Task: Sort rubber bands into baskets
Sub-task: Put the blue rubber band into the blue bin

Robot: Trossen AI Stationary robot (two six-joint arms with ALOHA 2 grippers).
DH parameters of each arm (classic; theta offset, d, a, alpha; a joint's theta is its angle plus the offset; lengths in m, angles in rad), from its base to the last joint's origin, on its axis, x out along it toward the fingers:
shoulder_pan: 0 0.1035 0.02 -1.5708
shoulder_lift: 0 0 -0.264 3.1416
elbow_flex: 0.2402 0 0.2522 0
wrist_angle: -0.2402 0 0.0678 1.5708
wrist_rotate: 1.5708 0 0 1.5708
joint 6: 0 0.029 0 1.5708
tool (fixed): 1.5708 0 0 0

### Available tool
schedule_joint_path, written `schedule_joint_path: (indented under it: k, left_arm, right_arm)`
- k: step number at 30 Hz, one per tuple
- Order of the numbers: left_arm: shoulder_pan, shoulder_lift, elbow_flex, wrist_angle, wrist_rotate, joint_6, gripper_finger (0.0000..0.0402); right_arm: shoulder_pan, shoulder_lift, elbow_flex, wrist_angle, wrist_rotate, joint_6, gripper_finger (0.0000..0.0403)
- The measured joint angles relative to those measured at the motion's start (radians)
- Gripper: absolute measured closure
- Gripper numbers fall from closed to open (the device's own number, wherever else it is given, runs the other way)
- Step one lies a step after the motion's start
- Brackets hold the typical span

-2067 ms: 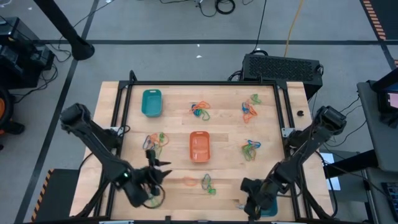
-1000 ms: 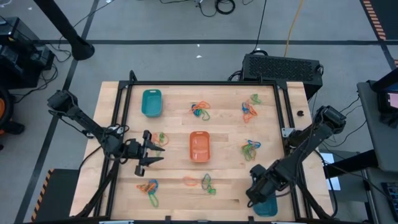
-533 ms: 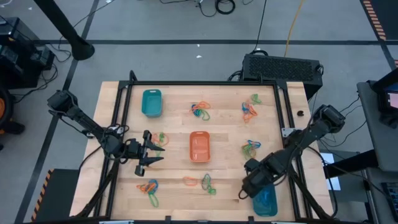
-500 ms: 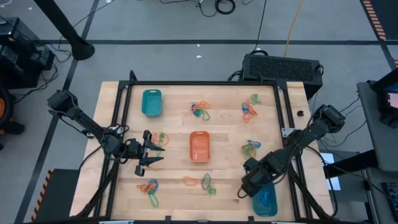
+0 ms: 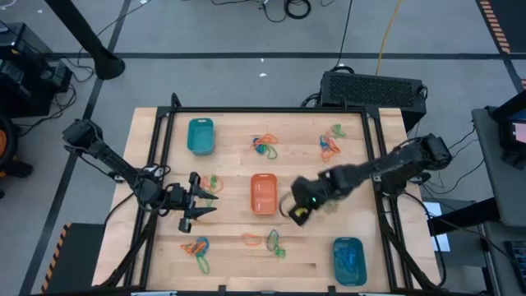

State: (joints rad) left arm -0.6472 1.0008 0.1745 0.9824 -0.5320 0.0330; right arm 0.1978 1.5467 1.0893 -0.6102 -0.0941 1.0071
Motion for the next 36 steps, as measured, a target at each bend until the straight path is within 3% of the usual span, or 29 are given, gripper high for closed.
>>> schedule_joint_path:
  k: [6, 13, 18, 26, 28, 33, 36]
  left_arm:
    - [0.011, 0.000, 0.000, -0.008, 0.000, 0.008, 0.0244]
    - [0.060, 0.000, 0.001, -0.062, 0.000, -0.001, 0.0244]
    - [0.095, 0.000, 0.001, -0.088, 0.000, -0.001, 0.0244]
    - [0.131, 0.000, 0.001, -0.143, 0.010, -0.027, 0.0244]
    - [0.136, 0.000, 0.001, -0.154, 0.010, -0.027, 0.0244]
    - [0.155, 0.000, 0.001, -0.164, 0.024, -0.027, 0.0244]
    - [0.163, 0.000, 0.001, -0.166, 0.052, -0.028, 0.0244]
  right_arm:
    - [-0.185, 0.050, 0.001, 0.250, 0.019, -0.182, 0.0314]
    - [-0.355, 0.228, 0.061, 0.454, -0.021, -0.348, 0.0337]
    - [-0.427, 0.399, 0.262, 0.424, -0.036, -0.467, 0.0337]
    - [-0.493, 0.635, 0.591, 0.155, -0.004, -0.593, 0.0315]
    - [-0.499, 0.670, 0.643, 0.114, 0.004, -0.606, 0.0312]
    - [-0.500, 0.725, 0.710, 0.078, 0.162, -0.635, 0.0312]
    - [-0.505, 0.737, 0.734, 0.034, 0.193, -0.645, 0.0312]
